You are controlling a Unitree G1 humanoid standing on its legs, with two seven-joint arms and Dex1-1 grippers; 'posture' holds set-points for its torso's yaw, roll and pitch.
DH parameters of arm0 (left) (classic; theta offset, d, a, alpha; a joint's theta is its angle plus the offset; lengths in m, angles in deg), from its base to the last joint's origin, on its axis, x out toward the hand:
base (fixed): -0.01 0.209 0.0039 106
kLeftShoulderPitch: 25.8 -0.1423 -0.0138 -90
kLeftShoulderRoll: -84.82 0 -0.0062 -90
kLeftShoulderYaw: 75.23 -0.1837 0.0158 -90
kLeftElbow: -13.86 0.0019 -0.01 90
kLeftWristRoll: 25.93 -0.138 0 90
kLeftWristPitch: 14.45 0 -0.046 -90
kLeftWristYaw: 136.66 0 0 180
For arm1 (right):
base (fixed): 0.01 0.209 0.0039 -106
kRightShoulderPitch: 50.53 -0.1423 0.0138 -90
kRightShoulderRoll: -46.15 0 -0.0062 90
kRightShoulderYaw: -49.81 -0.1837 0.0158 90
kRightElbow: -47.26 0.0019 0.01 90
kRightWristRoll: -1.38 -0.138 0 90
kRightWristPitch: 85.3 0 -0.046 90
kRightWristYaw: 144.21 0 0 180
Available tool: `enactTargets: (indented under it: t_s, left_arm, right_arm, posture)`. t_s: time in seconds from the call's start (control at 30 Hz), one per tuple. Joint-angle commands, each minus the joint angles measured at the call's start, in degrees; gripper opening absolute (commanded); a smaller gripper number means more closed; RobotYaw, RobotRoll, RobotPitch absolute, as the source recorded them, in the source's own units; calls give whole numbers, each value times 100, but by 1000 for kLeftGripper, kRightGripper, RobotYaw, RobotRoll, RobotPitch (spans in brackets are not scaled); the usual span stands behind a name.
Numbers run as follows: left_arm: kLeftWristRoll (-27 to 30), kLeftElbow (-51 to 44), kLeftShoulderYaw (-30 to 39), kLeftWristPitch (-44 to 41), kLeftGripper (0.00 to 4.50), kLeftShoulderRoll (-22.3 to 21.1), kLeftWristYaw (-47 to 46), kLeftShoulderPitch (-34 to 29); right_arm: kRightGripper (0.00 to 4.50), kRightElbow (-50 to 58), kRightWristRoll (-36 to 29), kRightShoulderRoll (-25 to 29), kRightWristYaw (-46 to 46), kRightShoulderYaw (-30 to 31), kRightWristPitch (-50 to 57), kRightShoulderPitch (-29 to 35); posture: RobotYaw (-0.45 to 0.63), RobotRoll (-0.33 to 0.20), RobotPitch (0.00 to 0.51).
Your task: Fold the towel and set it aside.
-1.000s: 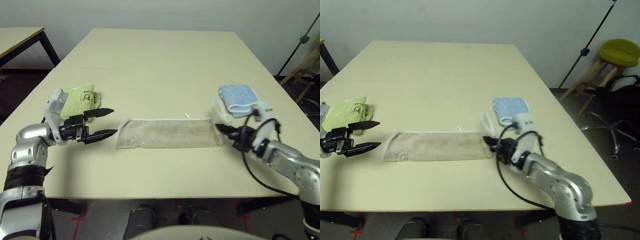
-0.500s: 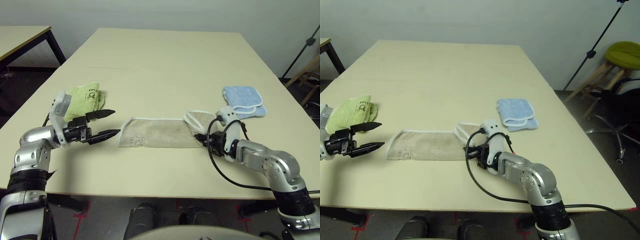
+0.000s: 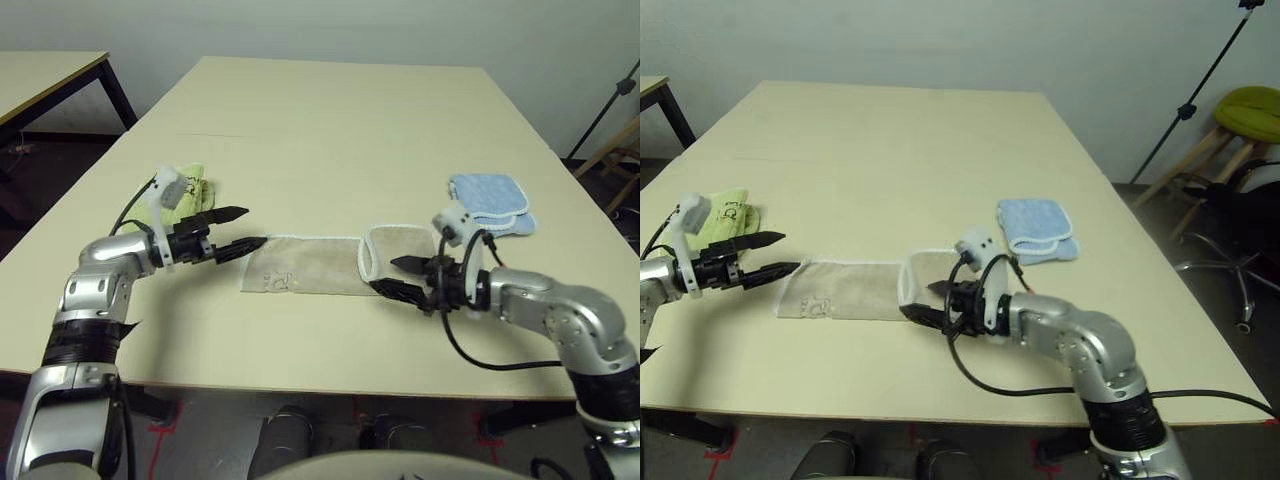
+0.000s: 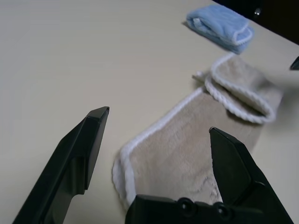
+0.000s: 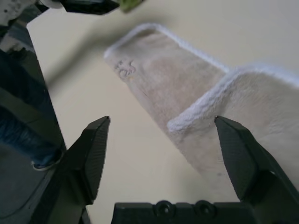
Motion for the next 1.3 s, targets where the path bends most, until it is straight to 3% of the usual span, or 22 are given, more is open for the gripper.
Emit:
enactTargets:
  t_s: [0.03,0.23,0.4,0.43,0.53,0.83,0.9,1.3]
  left_arm:
    - [-96,-314,-293,-307,4500,251,-316,310]
    - [-267,-278,-715,-249,4500,1206,-939,823]
    - [-363,-263,-1163,-160,4500,2068,-1153,1004]
    - [-415,-326,-1301,-197,4500,2194,-1186,993]
    - [-501,-498,-1697,-186,3889,2362,-1023,875]
    - [-927,-220,-2414,-9,642,2384,-664,786]
    - [-1068,-108,-2529,39,38,2408,-677,773]
    - [-1662,769,-2715,267,38,2385,-951,403]
  right_arm:
    - [4453,-817,806,-117,210,-316,-1083,-147]
    - [4453,-1929,1857,-712,696,-354,-2548,-215]
    - [4453,-2399,2253,-1257,888,-360,-3250,-109]
    - [4289,-2471,2315,-1325,886,-340,-3354,-83]
    - [3496,-2585,2371,-1507,907,-381,-3480,-55]
    - [5,-2806,2624,-1652,836,-257,-3668,-132]
    - [0,-2870,2743,-1699,820,-151,-3689,-144]
    - [0,-4095,3437,-2223,963,440,-3641,-126]
  posture:
    - [101,0,14]
    - [101,0,16]
    - [100,0,19]
    - [100,0,19]
    - [100,0,19]
    - [99,0,21]
    - [99,0,21]
    - [107,0,20]
